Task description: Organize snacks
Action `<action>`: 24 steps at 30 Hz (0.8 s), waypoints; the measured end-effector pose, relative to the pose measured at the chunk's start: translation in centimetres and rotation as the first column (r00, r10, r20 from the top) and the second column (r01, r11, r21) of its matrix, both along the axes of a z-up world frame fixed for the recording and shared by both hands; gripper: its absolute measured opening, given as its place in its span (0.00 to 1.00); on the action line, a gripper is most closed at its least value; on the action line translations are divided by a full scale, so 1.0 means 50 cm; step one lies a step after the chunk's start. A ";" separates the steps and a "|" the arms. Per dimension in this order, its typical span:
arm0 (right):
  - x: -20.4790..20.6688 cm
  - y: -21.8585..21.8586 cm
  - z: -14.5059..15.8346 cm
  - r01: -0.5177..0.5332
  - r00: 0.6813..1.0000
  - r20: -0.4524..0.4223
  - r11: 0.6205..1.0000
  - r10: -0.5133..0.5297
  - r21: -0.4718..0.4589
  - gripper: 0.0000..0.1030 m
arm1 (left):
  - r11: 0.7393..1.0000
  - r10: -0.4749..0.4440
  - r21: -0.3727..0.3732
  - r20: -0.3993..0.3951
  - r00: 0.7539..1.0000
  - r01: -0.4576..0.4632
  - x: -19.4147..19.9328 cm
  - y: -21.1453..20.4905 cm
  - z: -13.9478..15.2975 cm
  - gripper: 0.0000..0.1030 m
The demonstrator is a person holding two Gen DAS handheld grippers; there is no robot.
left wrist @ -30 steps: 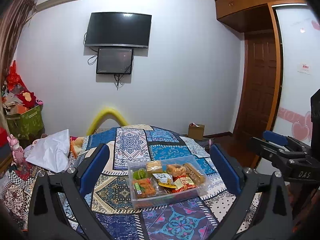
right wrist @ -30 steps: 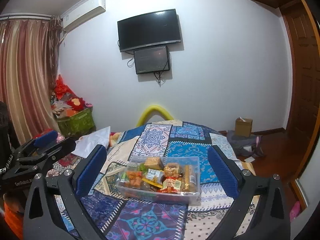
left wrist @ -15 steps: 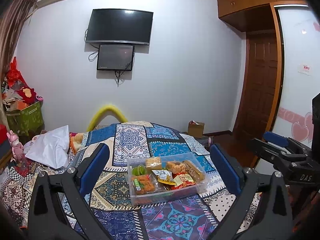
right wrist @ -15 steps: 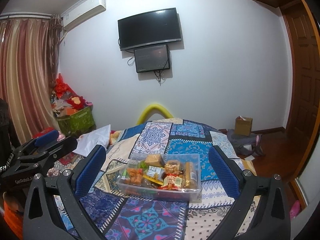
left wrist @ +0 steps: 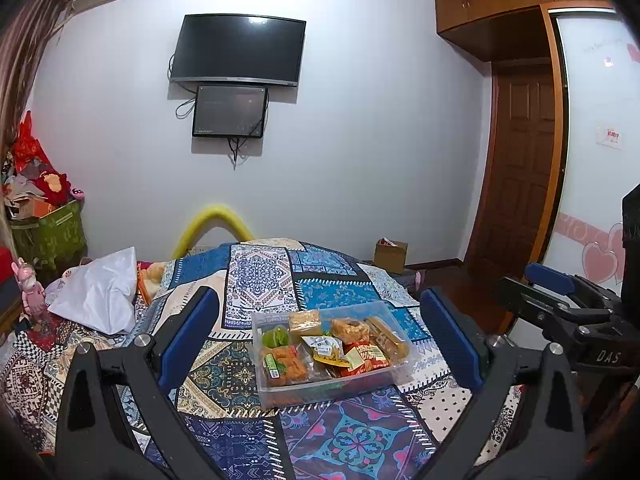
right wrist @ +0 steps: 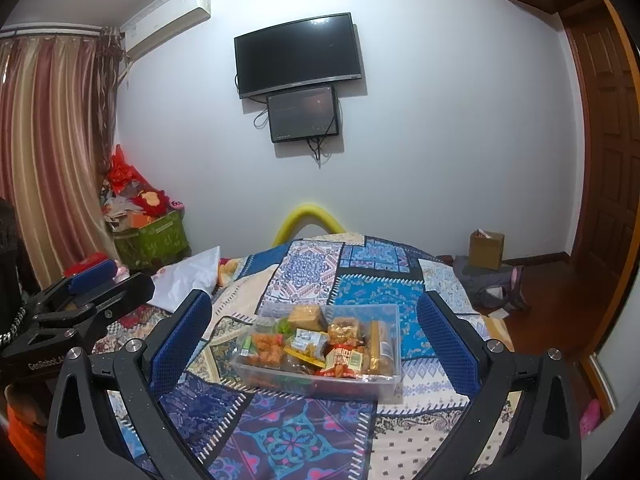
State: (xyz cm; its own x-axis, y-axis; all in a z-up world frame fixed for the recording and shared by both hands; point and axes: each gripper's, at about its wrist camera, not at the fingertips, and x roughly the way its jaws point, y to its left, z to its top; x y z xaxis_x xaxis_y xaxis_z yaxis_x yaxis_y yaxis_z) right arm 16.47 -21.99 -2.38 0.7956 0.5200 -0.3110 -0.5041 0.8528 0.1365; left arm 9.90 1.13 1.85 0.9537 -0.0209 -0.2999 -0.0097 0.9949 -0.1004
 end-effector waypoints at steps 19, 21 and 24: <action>0.006 0.000 -0.006 0.001 1.000 -0.012 1.000 -0.001 -0.001 0.99 | 1.000 -0.002 -0.010 -0.011 1.000 0.002 0.004 0.006 -0.004 0.99; 0.007 -0.002 -0.007 0.002 1.000 -0.013 1.000 -0.002 -0.001 0.99 | 1.000 0.000 -0.009 -0.011 1.000 0.000 0.004 0.006 -0.004 0.99; 0.008 -0.003 -0.008 0.002 1.000 -0.013 1.000 -0.002 -0.002 0.99 | 1.000 0.001 -0.007 -0.012 1.000 -0.001 0.005 0.006 -0.004 0.99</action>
State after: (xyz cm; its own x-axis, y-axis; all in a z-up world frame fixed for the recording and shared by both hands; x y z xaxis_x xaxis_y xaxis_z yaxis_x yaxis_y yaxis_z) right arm 16.86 -22.13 -2.77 0.7927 0.5175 -0.3224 -0.5003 0.8543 0.1410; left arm 10.16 1.43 1.66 0.9500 -0.0221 -0.3115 -0.0120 0.9942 -0.1073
